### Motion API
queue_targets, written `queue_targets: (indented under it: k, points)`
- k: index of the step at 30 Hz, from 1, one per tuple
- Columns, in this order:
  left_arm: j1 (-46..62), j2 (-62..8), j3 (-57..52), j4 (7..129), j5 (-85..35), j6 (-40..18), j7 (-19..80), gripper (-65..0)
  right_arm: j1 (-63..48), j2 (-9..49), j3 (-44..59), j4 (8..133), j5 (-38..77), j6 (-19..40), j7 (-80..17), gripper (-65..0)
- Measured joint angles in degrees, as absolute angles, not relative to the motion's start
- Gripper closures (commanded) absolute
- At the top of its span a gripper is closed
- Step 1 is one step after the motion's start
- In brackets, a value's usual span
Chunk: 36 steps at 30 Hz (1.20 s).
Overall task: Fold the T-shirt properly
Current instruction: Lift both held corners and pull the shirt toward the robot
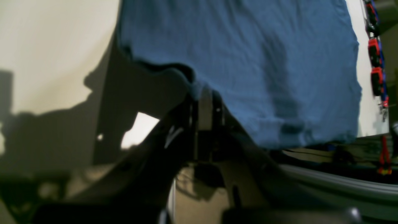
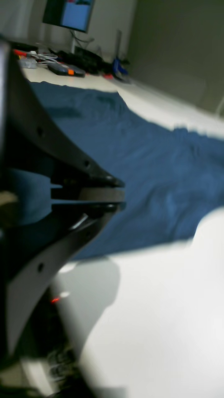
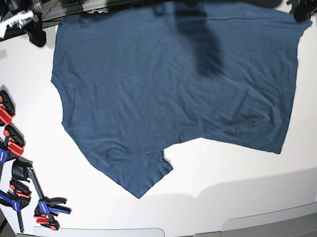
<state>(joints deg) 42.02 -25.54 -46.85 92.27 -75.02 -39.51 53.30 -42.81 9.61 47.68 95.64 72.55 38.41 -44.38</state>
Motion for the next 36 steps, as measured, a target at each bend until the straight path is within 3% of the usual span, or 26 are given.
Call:
queue_targets:
  k: [7, 14, 17, 23, 28, 36]
  points:
    - [36.01, -25.54, -40.53, 91.61, -62.89, -39.16, 47.90, 0.0, -32.10, 9.85, 38.61, 95.64, 55.02, 37.28, -37.28, 0.0]
    - [32.38, -25.41, -36.01, 89.93, -53.78, -37.71, 41.93, 0.0, -25.04, 9.76, 29.43, 95.59, 40.49, 31.77, -31.05, 0.0]
    - [30.87, -25.58, -36.18, 89.82, -52.99, -33.76, 40.01, 0.0, -22.94, 9.65, 28.34, 95.59, 37.91, 30.57, -31.09, 0.0]
    - [29.45, -25.56, -36.32, 89.82, -52.86, -33.45, 39.31, 0.0, -21.63, 9.82, 28.60, 95.59, 36.69, 29.95, -31.64, 0.0]
    - [31.09, -25.56, -36.32, 89.82, -52.88, -33.45, 40.36, 0.0, -24.77, 9.61, 30.35, 95.59, 43.72, 31.31, -34.81, 0.0]
    - [36.97, -25.58, -36.32, 89.82, -53.93, -33.45, 40.32, 0.0, -32.01, 9.28, 47.64, 96.62, 50.89, 32.56, -39.13, 0.0]
